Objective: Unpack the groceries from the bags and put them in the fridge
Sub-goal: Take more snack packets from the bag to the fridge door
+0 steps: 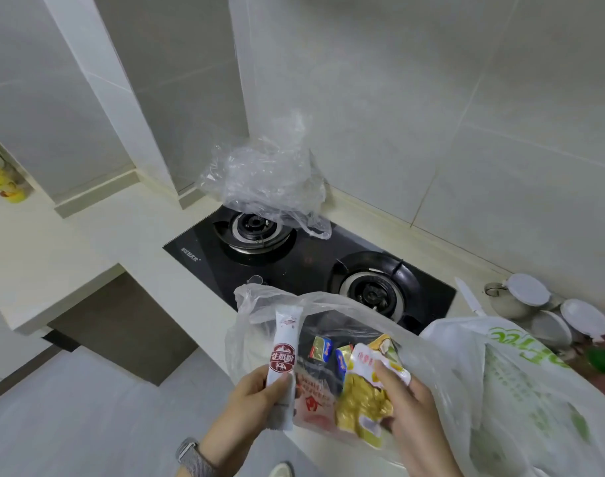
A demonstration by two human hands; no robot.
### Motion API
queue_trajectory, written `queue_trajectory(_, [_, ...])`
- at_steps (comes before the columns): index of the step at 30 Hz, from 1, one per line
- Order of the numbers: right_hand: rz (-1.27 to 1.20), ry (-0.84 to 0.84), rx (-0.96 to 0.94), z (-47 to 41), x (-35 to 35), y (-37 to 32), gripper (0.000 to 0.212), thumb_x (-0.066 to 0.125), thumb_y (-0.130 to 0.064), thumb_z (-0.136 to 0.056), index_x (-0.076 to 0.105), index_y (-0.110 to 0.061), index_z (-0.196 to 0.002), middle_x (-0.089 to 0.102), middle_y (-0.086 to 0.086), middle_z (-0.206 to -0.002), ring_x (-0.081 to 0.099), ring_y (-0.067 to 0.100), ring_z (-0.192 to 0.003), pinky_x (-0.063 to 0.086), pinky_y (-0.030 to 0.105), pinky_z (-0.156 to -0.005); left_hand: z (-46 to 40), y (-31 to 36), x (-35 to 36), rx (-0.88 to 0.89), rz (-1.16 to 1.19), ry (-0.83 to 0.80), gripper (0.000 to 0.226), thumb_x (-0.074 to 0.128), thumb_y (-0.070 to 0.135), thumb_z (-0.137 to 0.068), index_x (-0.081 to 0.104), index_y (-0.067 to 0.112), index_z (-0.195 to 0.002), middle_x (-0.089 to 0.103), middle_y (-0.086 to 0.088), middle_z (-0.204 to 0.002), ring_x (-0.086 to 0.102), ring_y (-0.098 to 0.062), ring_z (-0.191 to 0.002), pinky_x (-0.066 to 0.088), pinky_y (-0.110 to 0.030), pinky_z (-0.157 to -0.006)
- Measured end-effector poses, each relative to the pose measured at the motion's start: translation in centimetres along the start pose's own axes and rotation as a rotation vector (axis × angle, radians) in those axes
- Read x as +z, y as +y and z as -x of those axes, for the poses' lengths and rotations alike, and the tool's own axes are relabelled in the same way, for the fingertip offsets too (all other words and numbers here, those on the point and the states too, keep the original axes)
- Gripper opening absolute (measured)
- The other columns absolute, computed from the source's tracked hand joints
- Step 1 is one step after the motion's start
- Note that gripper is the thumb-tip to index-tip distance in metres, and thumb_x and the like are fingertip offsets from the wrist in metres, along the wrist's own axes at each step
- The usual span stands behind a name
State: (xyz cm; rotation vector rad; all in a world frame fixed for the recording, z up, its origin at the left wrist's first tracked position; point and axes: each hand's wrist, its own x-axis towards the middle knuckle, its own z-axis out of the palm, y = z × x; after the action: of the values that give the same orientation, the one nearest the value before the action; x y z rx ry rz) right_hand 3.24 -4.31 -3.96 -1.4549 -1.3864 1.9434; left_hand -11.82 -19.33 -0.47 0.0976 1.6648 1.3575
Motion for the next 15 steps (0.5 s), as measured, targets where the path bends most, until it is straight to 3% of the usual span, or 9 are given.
queue_trajectory(2, [-0.156, -0.037, 0.154, 0.7, 0.1, 0.6, 0.052, 0.082, -0.046, -0.064, 0.07, -0.015, -0.104, 0.074, 0.009, -0.102, 0.069, 0.032, -0.098, 0.051, 0.053, -0.094, 0.2, -0.3, 0.9, -0.016, 0.013, -0.007, 0.016, 0.059, 0.011, -0.093, 0.065, -0.002, -0.1, 0.073, -0.008, -0.079, 0.066, -0.021, -0.075, 0.051, -0.038, -0.074])
queue_trajectory(5, [-0.186, -0.101, 0.199, 1.8, 0.8, 1.1, 0.079, 0.087, -0.061, -0.045, 0.068, -0.017, -0.108, 0.074, 0.009, -0.104, 0.068, 0.034, -0.1, 0.05, 0.054, -0.094, 0.4, -1.0, 2.1, -0.032, 0.089, 0.017, 0.013, 0.057, 0.01, -0.094, 0.062, 0.001, -0.101, 0.071, -0.018, -0.087, 0.065, -0.031, -0.081, 0.051, -0.038, -0.069])
queue_trajectory(6, [-0.219, -0.142, 0.213, 1.9, 1.0, 1.3, 0.068, 0.087, -0.051, -0.052, 0.068, -0.014, -0.107, 0.074, 0.012, -0.101, 0.069, 0.035, -0.096, 0.052, 0.052, -0.09, 0.6, -1.3, 2.4, -0.038, 0.128, 0.022, 0.013, 0.054, 0.008, -0.095, 0.061, 0.001, -0.103, 0.071, -0.019, -0.088, 0.065, -0.034, -0.082, 0.052, -0.039, -0.069])
queue_trajectory(8, [-0.293, -0.229, 0.229, 2.7, 2.0, 0.9, 0.03, 0.076, -0.012, -0.074, 0.068, -0.006, -0.102, 0.074, 0.019, -0.092, 0.072, 0.035, -0.082, 0.057, 0.043, -0.072, 1.2, -1.8, 2.8, -0.043, 0.18, 0.024, 0.017, 0.049, 0.009, -0.097, 0.062, 0.003, -0.106, 0.071, -0.016, -0.088, 0.065, -0.032, -0.079, 0.055, -0.039, -0.068])
queue_trajectory(10, [-0.314, -0.315, 0.195, 3.7, 3.0, 0.2, 0.027, 0.067, 0.005, -0.08, 0.067, -0.007, -0.104, 0.074, 0.017, -0.093, 0.073, 0.03, -0.079, 0.058, 0.035, -0.06, 1.9, -2.4, 3.0, -0.044, 0.206, 0.035, 0.017, 0.05, 0.014, -0.097, 0.063, 0.01, -0.107, 0.072, -0.013, -0.088, 0.067, -0.027, -0.076, 0.056, -0.038, -0.065])
queue_trajectory(15, [-0.174, -0.328, -0.017, 5.0, 5.5, -0.2, 0.033, 0.069, 0.001, -0.081, 0.066, -0.008, -0.113, 0.074, 0.011, -0.102, 0.07, 0.029, -0.099, 0.055, 0.042, -0.084, 3.7, -3.3, 1.9, 0.012, 0.298, 0.097, 0.026, 0.054, 0.026, -0.092, 0.062, 0.015, -0.114, 0.073, -0.013, -0.097, 0.071, -0.03, -0.087, 0.057, -0.037, -0.065])
